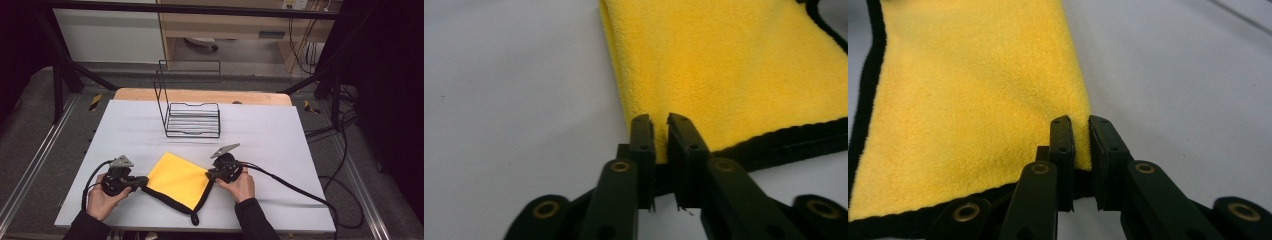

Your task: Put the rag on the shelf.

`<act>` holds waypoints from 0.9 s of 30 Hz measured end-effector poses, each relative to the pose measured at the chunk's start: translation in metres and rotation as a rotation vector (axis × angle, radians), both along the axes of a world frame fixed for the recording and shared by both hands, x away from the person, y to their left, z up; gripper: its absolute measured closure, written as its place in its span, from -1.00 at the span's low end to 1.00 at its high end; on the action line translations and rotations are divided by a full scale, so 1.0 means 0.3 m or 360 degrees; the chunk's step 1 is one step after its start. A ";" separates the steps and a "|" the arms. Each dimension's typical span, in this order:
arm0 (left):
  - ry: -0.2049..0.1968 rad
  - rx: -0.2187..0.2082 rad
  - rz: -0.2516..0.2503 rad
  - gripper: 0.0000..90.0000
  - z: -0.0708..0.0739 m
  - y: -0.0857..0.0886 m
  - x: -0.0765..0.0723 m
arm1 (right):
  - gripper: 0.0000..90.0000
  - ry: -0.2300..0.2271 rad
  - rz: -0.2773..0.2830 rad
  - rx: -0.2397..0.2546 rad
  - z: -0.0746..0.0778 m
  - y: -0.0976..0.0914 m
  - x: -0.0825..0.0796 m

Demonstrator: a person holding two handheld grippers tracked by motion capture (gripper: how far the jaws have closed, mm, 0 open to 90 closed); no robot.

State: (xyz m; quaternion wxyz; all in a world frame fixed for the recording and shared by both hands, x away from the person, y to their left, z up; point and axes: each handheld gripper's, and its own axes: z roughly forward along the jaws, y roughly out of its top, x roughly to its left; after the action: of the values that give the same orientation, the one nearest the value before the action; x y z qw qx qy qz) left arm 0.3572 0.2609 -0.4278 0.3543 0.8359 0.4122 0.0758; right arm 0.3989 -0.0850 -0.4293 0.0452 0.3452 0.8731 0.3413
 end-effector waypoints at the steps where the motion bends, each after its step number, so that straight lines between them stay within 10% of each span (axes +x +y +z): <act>1: -0.0005 0.0013 0.0018 0.63 -0.006 0.002 0.002 | 0.75 -0.0012 -0.0008 0.0011 -0.004 -0.001 -0.001; 13: 0.0085 -0.0051 -0.0015 0.60 -0.037 0.003 -0.003 | 0.11 -0.0020 -0.0175 0.0191 -0.023 -0.089 -0.060; 27: 0.0083 -0.0028 -0.0023 0.85 -0.020 -0.016 -0.025 | 0.78 0.0146 -0.0235 0.0330 -0.027 -0.071 -0.011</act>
State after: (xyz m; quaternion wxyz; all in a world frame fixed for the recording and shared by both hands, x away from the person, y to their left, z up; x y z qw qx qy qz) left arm 0.3496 0.2559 -0.4337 0.3514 0.8374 0.4160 0.0479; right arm 0.3955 -0.1064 -0.4375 -0.0058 0.4265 0.8065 0.4094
